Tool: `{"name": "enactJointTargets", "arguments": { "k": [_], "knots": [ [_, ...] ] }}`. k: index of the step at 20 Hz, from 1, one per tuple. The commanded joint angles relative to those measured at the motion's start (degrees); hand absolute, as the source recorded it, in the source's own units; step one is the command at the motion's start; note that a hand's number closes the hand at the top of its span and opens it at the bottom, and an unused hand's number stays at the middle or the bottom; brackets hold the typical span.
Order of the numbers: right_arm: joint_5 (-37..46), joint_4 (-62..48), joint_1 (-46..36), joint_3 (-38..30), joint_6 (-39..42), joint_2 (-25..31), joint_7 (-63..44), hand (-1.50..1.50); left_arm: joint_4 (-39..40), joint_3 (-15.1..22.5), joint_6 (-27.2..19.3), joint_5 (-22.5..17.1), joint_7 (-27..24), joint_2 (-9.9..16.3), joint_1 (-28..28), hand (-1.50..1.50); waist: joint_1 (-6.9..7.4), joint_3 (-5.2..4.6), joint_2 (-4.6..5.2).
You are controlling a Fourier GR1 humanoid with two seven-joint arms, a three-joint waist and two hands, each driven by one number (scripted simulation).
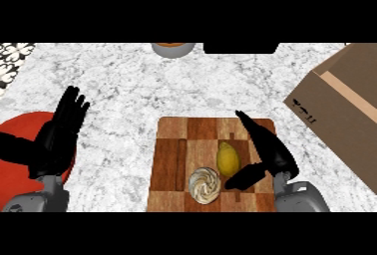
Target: Pick the lemon from the cutting board and place it in the cardboard box
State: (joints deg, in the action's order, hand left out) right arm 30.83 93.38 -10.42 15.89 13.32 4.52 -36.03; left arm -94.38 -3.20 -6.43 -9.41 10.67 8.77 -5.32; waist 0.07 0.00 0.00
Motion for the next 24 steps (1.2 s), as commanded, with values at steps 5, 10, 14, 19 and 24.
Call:
{"name": "enactJointTargets", "arguments": {
  "k": [5, 10, 14, 19, 24],
  "knots": [
    [2.24, 0.6, 3.12, 0.23, 0.37, -2.24, 0.79, -1.5, 2.47, -2.31, 1.8, 0.24, 0.75, 0.23, -2.5, 0.0, -0.12, 0.0, -0.01],
    [4.4, -5.26, 3.61, -0.02, -1.38, -1.54, 6.46, -1.5, -3.5, 0.06, 0.53, 2.2, 2.59, -1.35, 0.88, 0.0, 0.04, 0.01, -0.02],
    [4.52, -6.34, 2.26, -1.73, -0.47, -1.95, 7.66, -1.5, -5.01, -0.09, -0.91, 3.38, 5.64, -1.99, -0.06, 0.0, -0.02, 0.0, -0.03],
    [4.95, -2.38, 3.05, -0.76, 1.77, -2.01, 4.77, -1.5, -1.49, -0.76, 2.61, 2.21, -1.43, -2.64, 3.25, 0.0, -0.09, -0.01, -0.04],
    [8.38, -8.0, 0.71, 1.41, -2.55, -4.48, 6.9, 1.5, -5.79, 0.47, 0.22, 4.0, 4.4, -3.21, 1.1, 0.0, 0.04, 0.0, -0.02]
  ]
}}
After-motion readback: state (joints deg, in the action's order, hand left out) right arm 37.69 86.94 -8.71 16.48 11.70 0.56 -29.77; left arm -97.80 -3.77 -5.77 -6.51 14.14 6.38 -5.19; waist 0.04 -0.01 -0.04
